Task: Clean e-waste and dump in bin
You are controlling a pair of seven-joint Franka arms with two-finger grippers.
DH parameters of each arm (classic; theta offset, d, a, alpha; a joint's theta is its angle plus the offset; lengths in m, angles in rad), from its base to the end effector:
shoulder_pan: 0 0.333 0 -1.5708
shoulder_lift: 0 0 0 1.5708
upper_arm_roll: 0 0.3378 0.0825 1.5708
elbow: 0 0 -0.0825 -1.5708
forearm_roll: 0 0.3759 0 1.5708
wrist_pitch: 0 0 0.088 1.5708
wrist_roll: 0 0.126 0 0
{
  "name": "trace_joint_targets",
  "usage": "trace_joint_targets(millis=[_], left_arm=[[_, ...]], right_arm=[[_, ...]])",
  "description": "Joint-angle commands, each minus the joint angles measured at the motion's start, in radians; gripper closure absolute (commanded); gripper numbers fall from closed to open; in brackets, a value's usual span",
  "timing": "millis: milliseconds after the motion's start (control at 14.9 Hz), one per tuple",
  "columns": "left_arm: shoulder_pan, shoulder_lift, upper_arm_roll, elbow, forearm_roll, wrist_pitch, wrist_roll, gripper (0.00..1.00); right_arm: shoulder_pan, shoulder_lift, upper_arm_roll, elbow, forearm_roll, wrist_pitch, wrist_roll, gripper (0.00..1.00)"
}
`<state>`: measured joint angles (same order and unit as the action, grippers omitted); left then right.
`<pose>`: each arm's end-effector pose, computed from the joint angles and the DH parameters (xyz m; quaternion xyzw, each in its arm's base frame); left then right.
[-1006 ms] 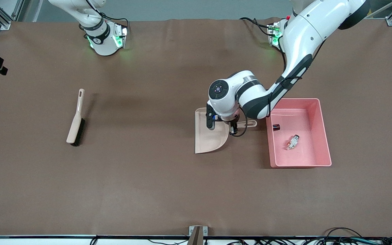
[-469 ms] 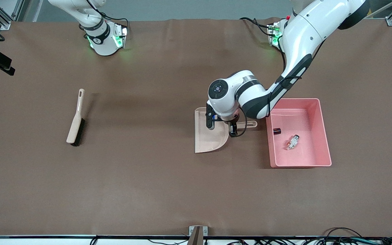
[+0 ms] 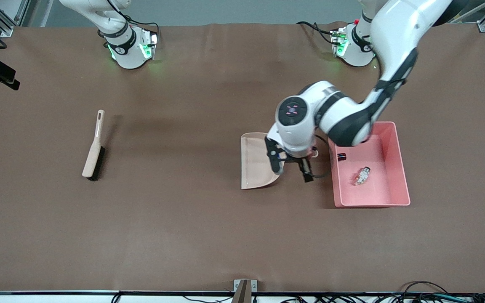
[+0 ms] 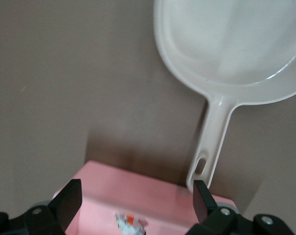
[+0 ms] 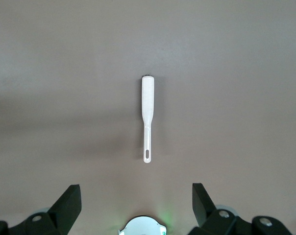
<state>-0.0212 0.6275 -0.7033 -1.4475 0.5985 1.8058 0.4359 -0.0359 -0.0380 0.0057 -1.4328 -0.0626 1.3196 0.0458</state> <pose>0.6076 -0.3376 0.3769 -0.8027 0.5871 0.0428 0.0956 0.5030 -0.0241 0.6888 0.9978 -0.0446 -0.0373 0.0310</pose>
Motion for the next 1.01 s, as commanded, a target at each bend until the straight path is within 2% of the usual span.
trace_joint_targets(millis=[0,201,335,469,536,671,805,939], left_arm=[[0.095,-0.052,-0.005,0.079,-0.088,-0.063,-0.057,0.00],[0.177,-0.118,-0.008,0.081,-0.114,-0.063,-0.256,0.00],[0.219,-0.141,-0.010,0.082,-0.207,-0.063,-0.424,0.00],[0.230,-0.195,0.005,0.084,-0.246,-0.065,-0.540,0.00],[0.216,-0.242,0.052,0.075,-0.246,-0.065,-0.569,0.00],[0.149,-0.319,0.216,0.050,-0.265,-0.065,-0.568,0.00],[0.127,-0.397,0.332,0.023,-0.388,-0.095,-0.563,0.00],[0.069,-0.475,0.483,-0.022,-0.501,-0.123,-0.557,0.00]], right_arm=[[-0.003,-0.023,0.005,-0.015,0.012,-0.005,0.019,0.00],[-0.013,-0.017,0.002,-0.058,0.012,0.029,0.019,0.00],[-0.027,-0.017,0.002,-0.074,0.012,0.059,0.017,0.00],[-0.026,-0.017,0.002,-0.072,0.010,0.067,0.019,0.00],[-0.022,-0.016,0.004,-0.072,0.010,0.075,0.019,0.00],[-0.025,-0.016,0.004,-0.074,0.010,0.072,0.019,0.00],[-0.025,-0.017,0.004,-0.075,0.010,0.063,0.019,0.00],[-0.024,-0.028,0.005,-0.106,0.010,0.053,0.019,0.00]])
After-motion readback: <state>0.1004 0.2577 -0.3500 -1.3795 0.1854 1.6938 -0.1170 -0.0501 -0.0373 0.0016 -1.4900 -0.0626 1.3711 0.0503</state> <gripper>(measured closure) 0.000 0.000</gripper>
